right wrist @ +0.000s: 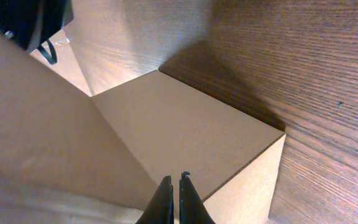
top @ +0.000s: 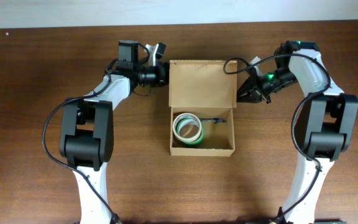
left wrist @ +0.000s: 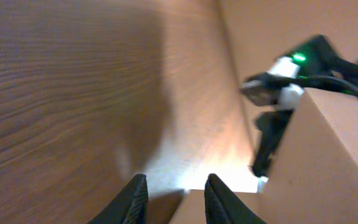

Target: Pack container

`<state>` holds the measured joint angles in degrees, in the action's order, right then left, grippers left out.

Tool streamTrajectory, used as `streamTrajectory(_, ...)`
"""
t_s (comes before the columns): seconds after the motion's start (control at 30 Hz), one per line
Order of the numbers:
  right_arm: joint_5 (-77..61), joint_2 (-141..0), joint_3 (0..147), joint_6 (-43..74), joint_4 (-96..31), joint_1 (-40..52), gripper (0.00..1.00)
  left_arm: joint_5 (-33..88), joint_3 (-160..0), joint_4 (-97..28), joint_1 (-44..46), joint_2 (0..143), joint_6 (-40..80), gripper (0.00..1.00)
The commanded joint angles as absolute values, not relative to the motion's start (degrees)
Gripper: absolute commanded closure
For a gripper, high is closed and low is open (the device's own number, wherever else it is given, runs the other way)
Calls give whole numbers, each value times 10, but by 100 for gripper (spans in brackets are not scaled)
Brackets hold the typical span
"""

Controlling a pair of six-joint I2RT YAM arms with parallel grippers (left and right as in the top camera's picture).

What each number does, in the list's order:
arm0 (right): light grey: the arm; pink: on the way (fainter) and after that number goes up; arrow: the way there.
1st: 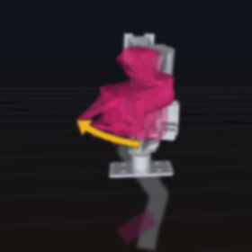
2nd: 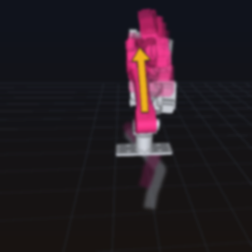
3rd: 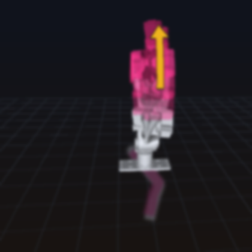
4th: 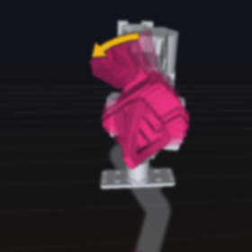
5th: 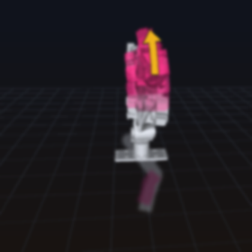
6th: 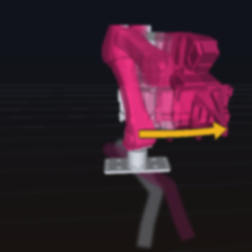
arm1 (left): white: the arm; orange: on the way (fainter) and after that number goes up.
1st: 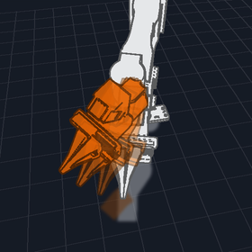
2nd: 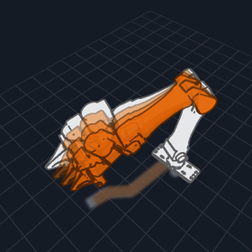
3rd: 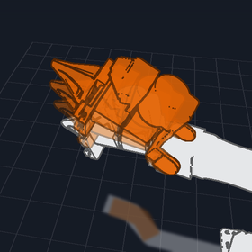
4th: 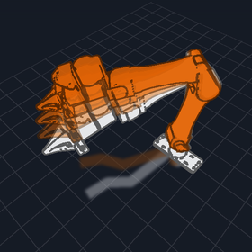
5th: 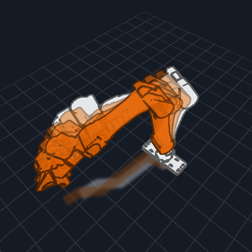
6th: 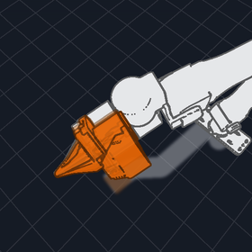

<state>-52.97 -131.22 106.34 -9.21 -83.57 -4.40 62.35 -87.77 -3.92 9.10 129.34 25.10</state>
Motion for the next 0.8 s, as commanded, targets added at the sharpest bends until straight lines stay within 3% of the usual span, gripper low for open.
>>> streamTrajectory(0.0,-533,-1316,1075,-101,-837,-46,96,716,-886,-20,93,1299,264,70)
streamTrajectory(0.5,-533,-1316,1075,-103,-843,-106,96,902,-886,11,93,1299,279,75)
streamTrajectory(0.67,-533,-1316,1080,-109,-859,-146,79,902,-886,8,93,1299,290,75)
streamTrajectory(0.77,-533,-1316,1096,-123,-883,-171,75,902,-886,8,95,1299,301,75)
